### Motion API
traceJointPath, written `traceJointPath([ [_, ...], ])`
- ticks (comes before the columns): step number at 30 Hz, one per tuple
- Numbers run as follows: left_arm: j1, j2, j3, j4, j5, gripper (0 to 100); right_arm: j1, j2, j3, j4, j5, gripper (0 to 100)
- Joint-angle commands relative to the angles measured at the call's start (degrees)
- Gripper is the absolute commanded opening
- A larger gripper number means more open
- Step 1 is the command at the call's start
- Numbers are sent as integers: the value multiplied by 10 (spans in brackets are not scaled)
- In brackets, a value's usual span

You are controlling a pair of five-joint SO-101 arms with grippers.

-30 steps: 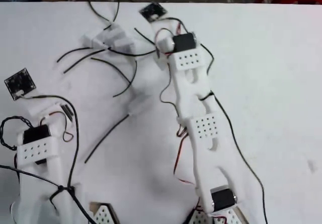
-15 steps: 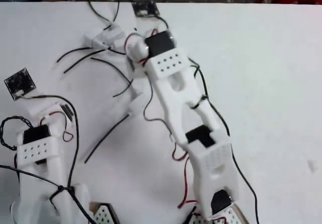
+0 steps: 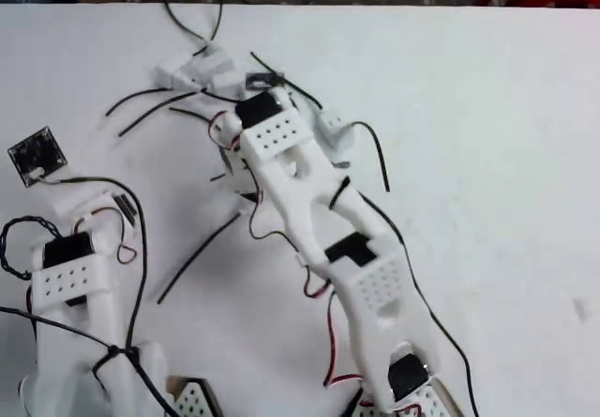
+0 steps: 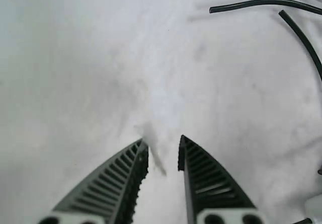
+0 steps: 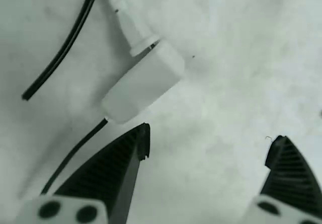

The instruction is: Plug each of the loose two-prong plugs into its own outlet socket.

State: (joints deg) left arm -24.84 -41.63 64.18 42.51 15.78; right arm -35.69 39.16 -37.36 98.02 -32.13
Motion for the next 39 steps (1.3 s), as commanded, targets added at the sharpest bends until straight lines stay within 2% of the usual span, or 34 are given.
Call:
traceJointPath([
  [1, -3, -14, -3, -11, 4, 112, -6, 18, -67, 4, -62, 358],
  [13, -3, -15, -3, -11, 4, 112, -48, 51, -136, -17, -83, 358],
  [18, -3, -15, -4, -11, 4, 112, -29, 116, -142, -62, -94, 354],
  [21, -3, -15, -4, -11, 4, 112, 0, 132, -151, -58, -119, 282],
  [25, -3, -15, -4, -11, 4, 112, 30, 131, -204, -29, -81, 161],
  [33, -3, -15, -4, -11, 4, 112, 36, 133, -271, 6, 12, 154],
  [39, -3, -15, -4, -11, 4, 112, -1, 104, -222, 7, 16, 159],
])
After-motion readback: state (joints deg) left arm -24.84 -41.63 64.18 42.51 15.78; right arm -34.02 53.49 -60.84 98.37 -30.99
